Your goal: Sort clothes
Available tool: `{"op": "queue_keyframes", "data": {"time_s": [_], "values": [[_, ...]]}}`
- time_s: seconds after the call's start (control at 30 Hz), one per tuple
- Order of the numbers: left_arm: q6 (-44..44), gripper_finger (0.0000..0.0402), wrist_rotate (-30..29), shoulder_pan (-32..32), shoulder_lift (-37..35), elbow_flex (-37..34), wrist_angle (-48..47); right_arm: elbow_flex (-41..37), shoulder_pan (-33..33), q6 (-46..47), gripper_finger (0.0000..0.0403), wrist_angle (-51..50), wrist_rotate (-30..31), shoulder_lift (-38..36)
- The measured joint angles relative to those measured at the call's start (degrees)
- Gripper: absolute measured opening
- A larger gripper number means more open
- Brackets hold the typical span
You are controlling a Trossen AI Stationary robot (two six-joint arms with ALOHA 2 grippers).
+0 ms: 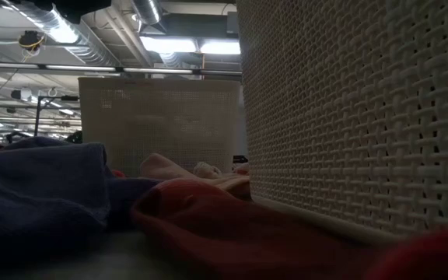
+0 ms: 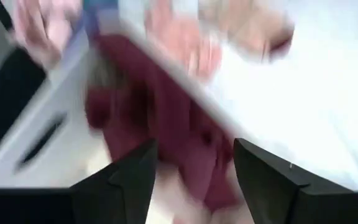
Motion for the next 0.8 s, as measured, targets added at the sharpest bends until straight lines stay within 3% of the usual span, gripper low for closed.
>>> {"op": "queue_keyframes", "data": {"time_s": [0.2,0.43,0.8], "values": [[0.0,0.021,0.0,0.0,0.0,0.0,-0.1,-0.4,-5.6,-11.1,0.021,13.2,9.4,0.0],[0.2,0.021,0.0,0.0,0.0,0.0,-0.2,-5.0,-13.0,-18.7,0.0209,26.1,8.5,0.3],[0.2,0.021,0.0,0.0,0.0,0.0,-0.3,-11.0,-18.8,-20.1,0.0209,32.5,5.7,7.8]]}}
